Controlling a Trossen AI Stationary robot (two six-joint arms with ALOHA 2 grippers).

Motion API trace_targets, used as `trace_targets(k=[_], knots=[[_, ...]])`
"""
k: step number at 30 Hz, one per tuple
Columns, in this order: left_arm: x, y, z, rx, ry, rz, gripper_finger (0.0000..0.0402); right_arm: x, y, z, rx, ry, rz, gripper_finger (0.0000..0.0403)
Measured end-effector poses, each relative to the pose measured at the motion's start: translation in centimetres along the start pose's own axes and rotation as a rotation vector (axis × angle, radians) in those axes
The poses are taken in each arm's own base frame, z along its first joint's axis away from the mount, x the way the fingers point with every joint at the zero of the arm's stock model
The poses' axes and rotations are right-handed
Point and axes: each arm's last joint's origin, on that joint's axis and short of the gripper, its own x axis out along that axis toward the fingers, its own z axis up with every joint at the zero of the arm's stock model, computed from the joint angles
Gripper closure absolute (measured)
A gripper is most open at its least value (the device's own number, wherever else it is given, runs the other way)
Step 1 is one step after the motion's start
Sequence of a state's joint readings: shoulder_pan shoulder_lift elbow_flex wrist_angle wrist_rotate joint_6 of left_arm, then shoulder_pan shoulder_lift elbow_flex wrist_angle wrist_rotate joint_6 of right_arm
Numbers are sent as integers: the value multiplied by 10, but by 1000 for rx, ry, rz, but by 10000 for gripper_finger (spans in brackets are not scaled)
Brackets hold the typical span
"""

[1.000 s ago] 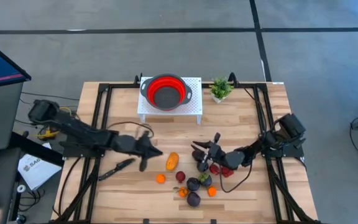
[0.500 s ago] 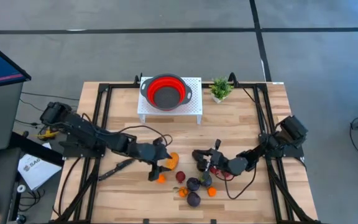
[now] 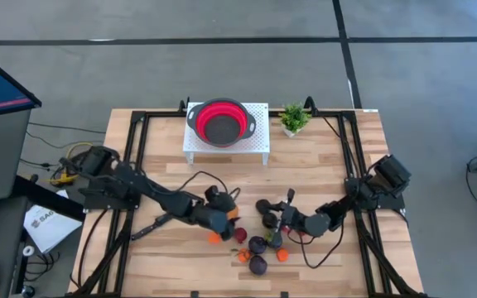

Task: Pick & Place Fruit
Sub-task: Put the yellow mango into the red strainer bowl on the shelf

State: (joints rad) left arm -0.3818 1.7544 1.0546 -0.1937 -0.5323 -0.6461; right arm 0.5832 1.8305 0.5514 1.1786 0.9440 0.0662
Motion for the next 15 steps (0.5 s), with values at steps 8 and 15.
trace_targets(k=[8, 15], knots=[[17, 9, -8, -208, 80, 76, 127, -1, 1, -5, -16, 31, 3, 331], [24, 8, -14, -228, 127, 65, 127, -1, 0, -6, 1, 40, -1, 331]])
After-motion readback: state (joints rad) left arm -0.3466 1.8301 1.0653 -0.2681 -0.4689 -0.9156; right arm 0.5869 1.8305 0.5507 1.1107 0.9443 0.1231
